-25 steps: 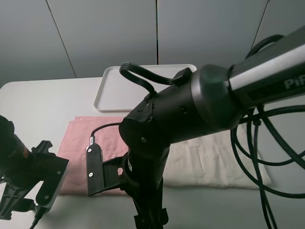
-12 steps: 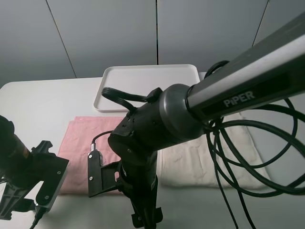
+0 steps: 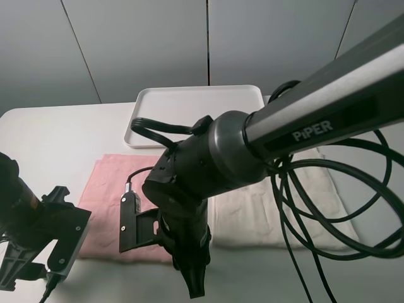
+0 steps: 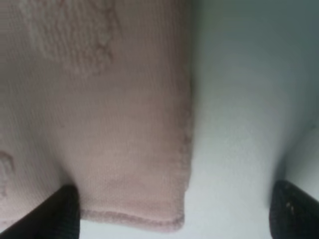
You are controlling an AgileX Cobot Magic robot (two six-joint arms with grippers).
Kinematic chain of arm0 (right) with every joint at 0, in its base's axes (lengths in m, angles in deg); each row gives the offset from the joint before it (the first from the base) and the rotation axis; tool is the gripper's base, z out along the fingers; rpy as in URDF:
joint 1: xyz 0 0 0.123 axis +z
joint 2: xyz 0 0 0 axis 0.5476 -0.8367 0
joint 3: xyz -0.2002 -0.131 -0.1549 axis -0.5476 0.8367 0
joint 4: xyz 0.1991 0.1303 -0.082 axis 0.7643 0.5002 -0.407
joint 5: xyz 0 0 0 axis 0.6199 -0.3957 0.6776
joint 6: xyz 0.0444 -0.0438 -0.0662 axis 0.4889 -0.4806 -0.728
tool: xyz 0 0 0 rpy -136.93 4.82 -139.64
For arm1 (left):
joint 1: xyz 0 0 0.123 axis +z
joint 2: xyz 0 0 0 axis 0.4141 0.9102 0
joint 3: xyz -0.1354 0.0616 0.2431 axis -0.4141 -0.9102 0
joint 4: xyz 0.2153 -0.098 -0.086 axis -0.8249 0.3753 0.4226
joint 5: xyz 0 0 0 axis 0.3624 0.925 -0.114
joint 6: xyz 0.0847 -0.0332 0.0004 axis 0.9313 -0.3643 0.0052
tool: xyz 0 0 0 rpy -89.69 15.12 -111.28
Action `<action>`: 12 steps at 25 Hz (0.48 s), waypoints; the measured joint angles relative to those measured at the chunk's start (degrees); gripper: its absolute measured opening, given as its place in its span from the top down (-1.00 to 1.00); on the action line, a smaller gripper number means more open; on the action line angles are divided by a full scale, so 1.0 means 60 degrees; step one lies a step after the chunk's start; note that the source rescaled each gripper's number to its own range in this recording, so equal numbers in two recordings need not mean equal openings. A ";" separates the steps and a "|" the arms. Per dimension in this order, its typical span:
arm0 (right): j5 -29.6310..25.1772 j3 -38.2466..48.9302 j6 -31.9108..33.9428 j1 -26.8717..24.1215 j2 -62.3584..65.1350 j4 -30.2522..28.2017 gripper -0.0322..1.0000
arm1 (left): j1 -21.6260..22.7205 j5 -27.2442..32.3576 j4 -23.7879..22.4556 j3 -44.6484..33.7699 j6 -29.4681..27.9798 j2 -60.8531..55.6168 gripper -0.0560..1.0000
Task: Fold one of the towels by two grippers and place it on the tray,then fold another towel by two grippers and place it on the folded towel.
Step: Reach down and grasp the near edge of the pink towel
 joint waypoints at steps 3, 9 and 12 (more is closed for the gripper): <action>0.0164 0.0000 0.0225 0.0000 0.0000 -0.0184 0.91 | 0.0000 -0.0067 0.0068 0.0000 0.0020 0.0000 -0.97; 0.0164 0.0000 0.0319 0.0000 0.0000 -0.0223 0.93 | 0.0000 -0.0472 0.0329 0.0000 0.0039 0.0020 -0.97; 0.0164 0.0000 0.0370 0.0000 0.0000 -0.0223 0.93 | 0.0000 -0.0583 0.0510 0.0000 0.0074 0.0020 -0.97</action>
